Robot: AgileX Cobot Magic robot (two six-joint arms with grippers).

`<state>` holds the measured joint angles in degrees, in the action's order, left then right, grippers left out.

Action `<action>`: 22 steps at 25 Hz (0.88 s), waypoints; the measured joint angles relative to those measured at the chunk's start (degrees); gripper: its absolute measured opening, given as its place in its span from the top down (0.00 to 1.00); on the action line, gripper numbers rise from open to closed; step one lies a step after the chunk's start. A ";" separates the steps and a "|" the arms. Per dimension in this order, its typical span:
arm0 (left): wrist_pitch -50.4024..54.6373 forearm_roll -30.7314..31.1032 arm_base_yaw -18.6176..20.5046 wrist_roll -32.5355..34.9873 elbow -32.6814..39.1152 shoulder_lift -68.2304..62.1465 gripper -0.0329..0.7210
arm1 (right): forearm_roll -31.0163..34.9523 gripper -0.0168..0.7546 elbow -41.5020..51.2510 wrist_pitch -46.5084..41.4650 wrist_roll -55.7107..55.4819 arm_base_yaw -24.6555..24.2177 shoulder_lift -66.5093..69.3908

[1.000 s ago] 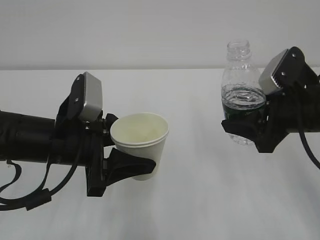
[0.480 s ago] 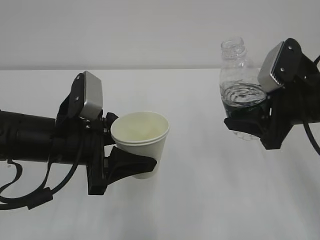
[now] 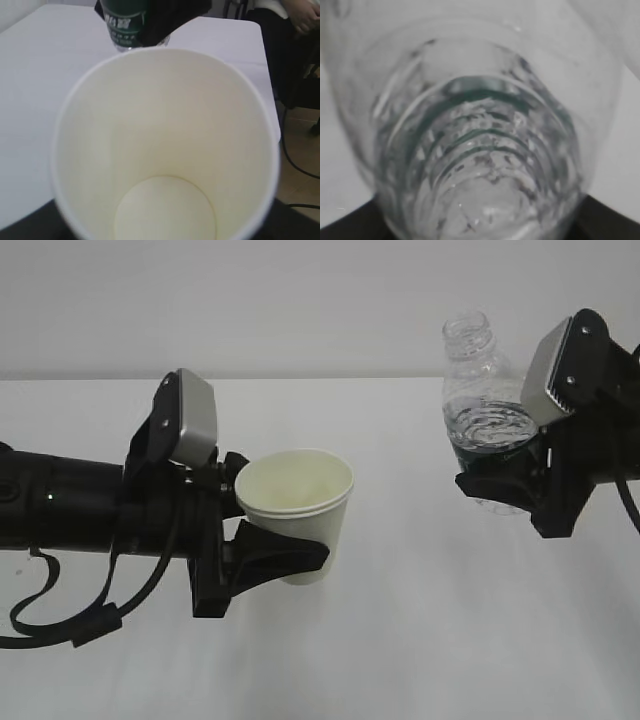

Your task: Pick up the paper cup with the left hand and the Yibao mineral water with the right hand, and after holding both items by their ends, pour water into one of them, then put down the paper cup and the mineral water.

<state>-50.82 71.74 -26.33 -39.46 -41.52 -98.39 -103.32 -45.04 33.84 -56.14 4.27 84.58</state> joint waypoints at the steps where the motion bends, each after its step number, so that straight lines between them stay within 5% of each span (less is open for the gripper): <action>1: 0.11 0.00 -0.50 0.00 -0.51 0.00 0.36 | -0.25 0.41 0.00 0.00 0.00 0.00 0.00; 22: 0.46 -1.07 -3.63 -0.34 -1.61 -0.78 0.36 | -2.35 0.41 -1.70 -3.99 0.10 6.47 -0.61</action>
<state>-50.35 70.67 -29.95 -39.80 -43.13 -99.17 -105.67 -46.74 29.84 -56.04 10.74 83.97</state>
